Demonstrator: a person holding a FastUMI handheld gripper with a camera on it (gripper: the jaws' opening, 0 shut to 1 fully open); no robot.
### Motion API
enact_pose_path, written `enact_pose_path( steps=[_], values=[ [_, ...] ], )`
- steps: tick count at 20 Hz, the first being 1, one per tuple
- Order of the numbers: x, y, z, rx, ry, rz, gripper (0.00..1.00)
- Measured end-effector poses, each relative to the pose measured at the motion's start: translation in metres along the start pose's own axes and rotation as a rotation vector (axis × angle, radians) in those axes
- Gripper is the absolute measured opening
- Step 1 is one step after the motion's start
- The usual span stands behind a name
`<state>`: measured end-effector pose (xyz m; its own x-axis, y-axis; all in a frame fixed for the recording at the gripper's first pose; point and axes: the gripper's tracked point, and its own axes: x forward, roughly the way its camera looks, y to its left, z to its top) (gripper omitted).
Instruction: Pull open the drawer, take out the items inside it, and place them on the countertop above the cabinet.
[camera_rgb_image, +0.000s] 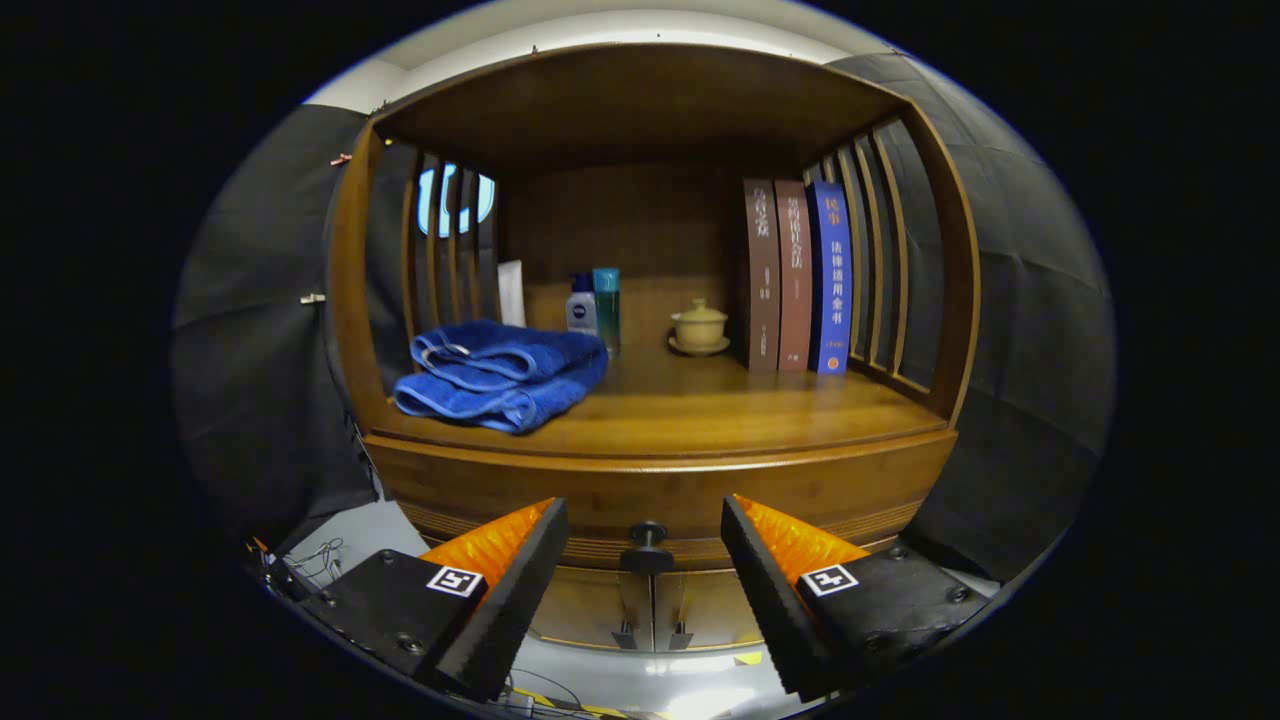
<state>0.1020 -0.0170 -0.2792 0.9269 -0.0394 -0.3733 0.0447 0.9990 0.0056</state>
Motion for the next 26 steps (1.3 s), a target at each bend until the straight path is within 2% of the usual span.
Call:
enact_pose_path(
  steps=[5,7,11,12,16,17,19,26],
  values=[
    [0.032,-0.001,-0.037,0.012,0.094,-0.021,0.96],
    [0.044,-0.001,-0.047,0.015,0.127,-0.02,0.89],
    [0.055,0.004,-0.064,0.005,0.183,-0.025,0.59],
    [0.063,-0.002,-0.066,0.0,0.189,-0.036,0.59],
    [0.054,-0.001,-0.064,0.007,0.184,-0.039,0.41],
    [0.055,-0.002,-0.066,0.005,0.191,-0.041,0.41],
    [0.056,-0.002,-0.066,0.009,0.192,-0.045,0.3],
    [0.046,0.0,-0.069,0.008,0.232,-0.037,0.3]
  ],
)
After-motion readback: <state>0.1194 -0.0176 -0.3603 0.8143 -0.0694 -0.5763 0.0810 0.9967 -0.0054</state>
